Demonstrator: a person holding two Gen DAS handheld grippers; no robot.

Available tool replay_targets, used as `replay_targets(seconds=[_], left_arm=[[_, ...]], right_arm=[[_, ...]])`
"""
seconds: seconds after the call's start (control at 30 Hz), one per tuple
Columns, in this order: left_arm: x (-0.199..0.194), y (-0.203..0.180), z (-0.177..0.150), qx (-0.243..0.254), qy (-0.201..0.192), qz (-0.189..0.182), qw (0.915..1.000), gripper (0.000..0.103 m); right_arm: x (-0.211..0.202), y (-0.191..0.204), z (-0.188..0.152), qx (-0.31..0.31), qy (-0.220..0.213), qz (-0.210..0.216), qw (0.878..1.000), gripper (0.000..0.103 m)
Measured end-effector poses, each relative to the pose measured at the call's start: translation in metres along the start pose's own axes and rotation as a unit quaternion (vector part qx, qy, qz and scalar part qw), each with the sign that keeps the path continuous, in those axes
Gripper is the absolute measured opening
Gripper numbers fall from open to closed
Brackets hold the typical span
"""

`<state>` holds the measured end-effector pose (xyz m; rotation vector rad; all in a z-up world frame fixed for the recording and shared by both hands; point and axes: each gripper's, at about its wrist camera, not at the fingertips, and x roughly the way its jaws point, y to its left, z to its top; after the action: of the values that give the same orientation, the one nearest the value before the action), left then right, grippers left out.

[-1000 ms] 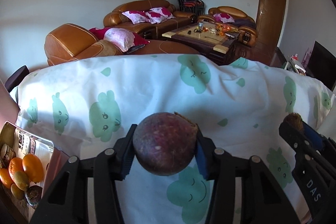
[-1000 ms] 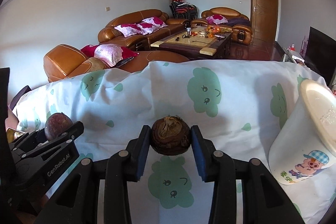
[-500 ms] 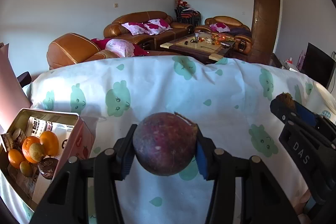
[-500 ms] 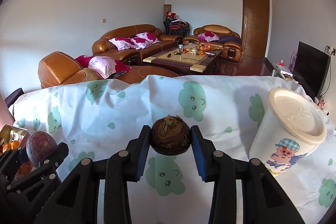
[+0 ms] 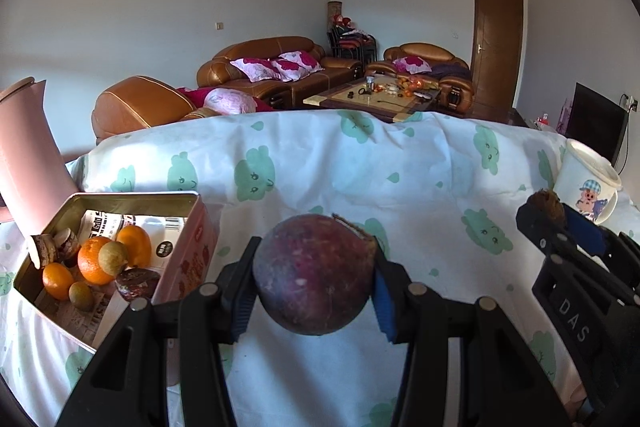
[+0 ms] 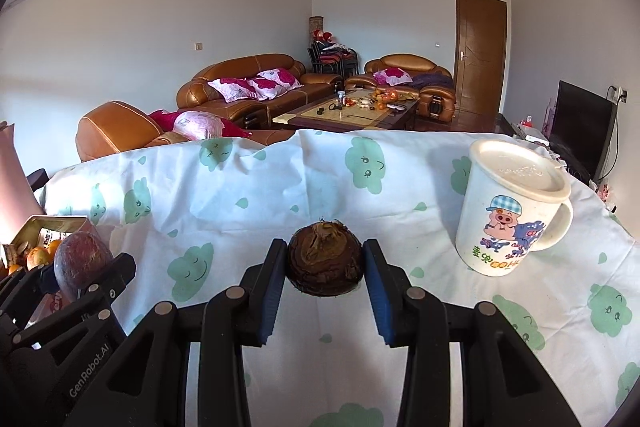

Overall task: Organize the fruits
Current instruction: 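Carry the passion fruit with the left gripper over the tin while the right carries the brown fruit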

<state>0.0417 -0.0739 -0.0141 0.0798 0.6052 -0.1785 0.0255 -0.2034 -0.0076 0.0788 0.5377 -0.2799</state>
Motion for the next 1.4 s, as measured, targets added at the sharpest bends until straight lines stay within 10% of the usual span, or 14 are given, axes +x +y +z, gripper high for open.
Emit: replay_targets(seconds=[1.4], left_arm=[[-0.046, 0.157, -0.014, -0.027, -0.054, 0.038, 0.9975, 0.051]], right_arm=[[-0.058, 0.163, -0.021, -0.042, -0.035, 0.100, 0.993, 0.041]])
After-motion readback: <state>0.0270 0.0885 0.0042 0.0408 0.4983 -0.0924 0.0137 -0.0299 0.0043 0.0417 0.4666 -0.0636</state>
